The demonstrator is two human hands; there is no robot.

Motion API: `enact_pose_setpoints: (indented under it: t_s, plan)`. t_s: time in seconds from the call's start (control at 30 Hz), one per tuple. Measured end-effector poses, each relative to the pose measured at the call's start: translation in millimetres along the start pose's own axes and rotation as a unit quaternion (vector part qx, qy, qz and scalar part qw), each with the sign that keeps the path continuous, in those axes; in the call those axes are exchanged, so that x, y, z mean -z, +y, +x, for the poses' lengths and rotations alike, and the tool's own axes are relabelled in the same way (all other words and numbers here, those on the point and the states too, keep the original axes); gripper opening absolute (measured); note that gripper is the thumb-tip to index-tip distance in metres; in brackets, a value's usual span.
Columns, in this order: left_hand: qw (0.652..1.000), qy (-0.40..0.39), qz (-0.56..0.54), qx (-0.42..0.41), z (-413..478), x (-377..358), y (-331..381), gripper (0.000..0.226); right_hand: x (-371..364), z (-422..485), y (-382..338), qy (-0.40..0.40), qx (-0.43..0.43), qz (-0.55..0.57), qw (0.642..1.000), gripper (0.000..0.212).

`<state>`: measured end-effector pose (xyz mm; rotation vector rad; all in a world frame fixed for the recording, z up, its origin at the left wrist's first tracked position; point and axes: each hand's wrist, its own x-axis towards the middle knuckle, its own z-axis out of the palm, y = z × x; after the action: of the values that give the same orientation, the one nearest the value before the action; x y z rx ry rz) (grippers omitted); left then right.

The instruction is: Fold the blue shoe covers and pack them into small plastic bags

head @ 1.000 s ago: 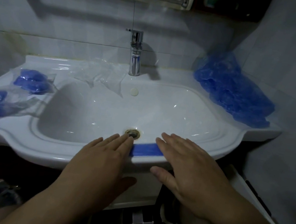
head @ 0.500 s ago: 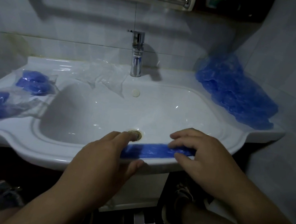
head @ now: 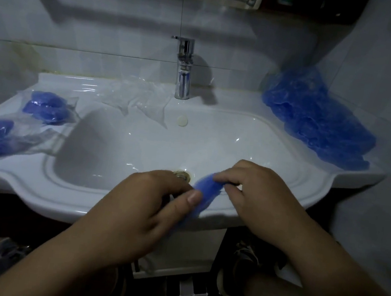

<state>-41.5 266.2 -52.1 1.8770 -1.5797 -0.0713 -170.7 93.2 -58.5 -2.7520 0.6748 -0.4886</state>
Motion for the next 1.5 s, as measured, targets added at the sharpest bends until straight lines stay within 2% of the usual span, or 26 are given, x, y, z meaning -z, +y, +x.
enact_pose_setpoints:
  t_s: [0.07,0.17,0.27,0.3,0.4,0.53,0.63,0.77,0.93,1.1,1.2,1.27,1.33,1.4,1.5]
  plan:
    - [0.998,-0.016,-0.057,0.017,-0.1,2.5,0.6,0.052,-2.8,-1.0,1.3,-0.006,0.012,0.010,1.000,0.031]
    - [0.998,-0.036,-0.049,0.032,2.6,-4.0,-5.8,0.024,-4.1,-7.1,-0.4,0.020,0.032,0.041,0.998,0.032]
    - [1.000,-0.018,-0.022,0.009,7.7,-10.9,-16.2,0.046,-0.6,-21.0,-10.5,0.069,0.083,0.102,0.989,0.028]
    - [0.999,-0.021,-0.025,0.009,8.7,-11.8,-18.0,0.045,0.3,-27.9,-14.4,0.071,0.108,0.118,0.985,0.026]
    - [0.999,-0.043,-0.020,0.013,7.3,-11.2,-13.1,0.030,-1.8,-48.9,-27.1,0.052,0.159,0.139,0.976,0.025]
    - [1.000,-0.029,0.009,-0.004,6.9,-16.4,-11.1,0.014,-9.5,-56.3,-33.0,0.079,0.170,0.129,0.974,0.021]
    - [0.999,-0.045,0.001,-0.007,6.9,-14.5,-8.4,0.022,-13.7,-52.8,-29.9,0.094,0.176,0.100,0.975,0.019]
    - [0.997,-0.067,-0.049,0.000,6.1,-9.6,-6.7,0.033,-19.2,-53.8,-30.3,0.096,0.179,0.073,0.976,0.029]
    - [0.995,-0.084,-0.055,0.000,5.1,-9.2,-7.3,0.032,-21.5,-52.1,-35.1,0.109,0.164,0.131,0.972,0.006]
    - [0.990,-0.132,-0.048,-0.001,1.3,-0.7,-9.4,0.041,-21.2,-51.9,-29.9,0.087,0.112,0.216,0.966,0.026]
    - [0.989,-0.120,-0.090,-0.002,0.0,0.4,-4.5,0.013,-23.8,-50.6,-32.4,0.116,0.087,0.219,0.965,0.020]
    - [0.989,-0.098,-0.108,0.009,0.4,-3.6,-3.6,0.020,-25.1,-49.6,-33.4,0.133,0.067,0.216,0.965,0.012]
    - [0.995,-0.062,-0.080,0.017,1.4,-7.8,-2.2,0.019,-23.7,-50.6,-32.9,0.139,0.052,0.224,0.963,0.010]
    - [0.998,-0.033,-0.045,0.027,2.1,-11.4,-0.8,0.008,-19.5,-52.3,-32.1,0.137,0.056,0.214,0.966,0.020]
    - [0.998,0.001,-0.043,0.054,1.3,-15.2,-1.8,0.018,-15.5,-54.4,-30.6,0.098,0.095,0.156,0.978,0.029]
